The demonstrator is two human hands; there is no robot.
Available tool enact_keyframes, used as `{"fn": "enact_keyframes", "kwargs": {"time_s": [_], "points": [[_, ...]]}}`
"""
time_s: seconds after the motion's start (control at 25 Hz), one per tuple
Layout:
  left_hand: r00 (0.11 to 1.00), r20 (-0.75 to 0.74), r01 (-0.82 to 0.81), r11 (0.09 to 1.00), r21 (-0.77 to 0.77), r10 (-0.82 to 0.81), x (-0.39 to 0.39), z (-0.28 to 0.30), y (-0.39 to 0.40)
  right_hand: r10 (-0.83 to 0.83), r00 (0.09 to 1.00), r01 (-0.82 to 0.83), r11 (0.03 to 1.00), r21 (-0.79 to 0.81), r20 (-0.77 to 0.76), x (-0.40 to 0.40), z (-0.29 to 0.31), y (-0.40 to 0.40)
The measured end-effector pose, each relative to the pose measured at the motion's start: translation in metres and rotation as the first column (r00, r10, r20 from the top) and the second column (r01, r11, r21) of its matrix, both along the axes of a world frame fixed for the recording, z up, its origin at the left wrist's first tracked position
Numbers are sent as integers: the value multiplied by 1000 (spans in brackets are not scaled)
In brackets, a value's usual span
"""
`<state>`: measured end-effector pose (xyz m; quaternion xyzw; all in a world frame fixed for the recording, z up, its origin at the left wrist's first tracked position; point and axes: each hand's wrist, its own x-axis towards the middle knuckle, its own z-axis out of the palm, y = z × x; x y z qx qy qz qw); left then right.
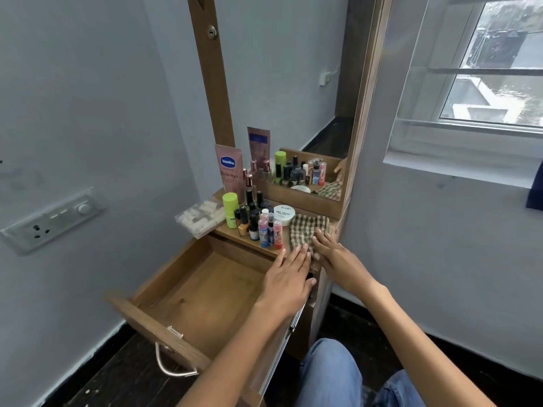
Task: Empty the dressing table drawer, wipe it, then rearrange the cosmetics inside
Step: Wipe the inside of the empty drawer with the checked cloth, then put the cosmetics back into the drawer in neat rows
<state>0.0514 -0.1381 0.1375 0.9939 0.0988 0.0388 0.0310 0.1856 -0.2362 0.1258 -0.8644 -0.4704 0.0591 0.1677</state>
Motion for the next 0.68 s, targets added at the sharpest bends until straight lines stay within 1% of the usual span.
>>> {"fn": "enact_keyframes", "kwargs": {"time_s": [0.08, 0.16, 0.24, 0.36, 0.44, 0.56, 0.68], "points": [[1000, -6, -11, 1000, -6, 11, 4, -1, 2, -67, 995, 67, 998, 8, 71, -4, -4, 6], [1000, -14, -19, 1000, 7, 19, 11, 1, 6, -143, 985, 143, 990, 9, 98, -7, -3, 16], [999, -37, -25, 999, 42, 26, 18, 3, 12, -185, 976, 188, 982, -17, 117, -6, 0, 26], [998, -53, -17, 998, 62, 20, 25, 2, 18, -200, 973, 206, 978, -44, 113, -3, 1, 33], [1000, -21, -10, 999, 39, 11, 22, 0, 19, -189, 979, 191, 981, -26, 72, -3, 1, 31], [996, 90, 10, 1000, 2, -10, 6, -2, 16, -172, 984, 166, 978, 128, 39, -16, -2, 21], [968, 248, -9, 995, -97, 33, -25, -7, 18, -158, 982, 108, 918, 382, 104, -60, -14, 9]]}}
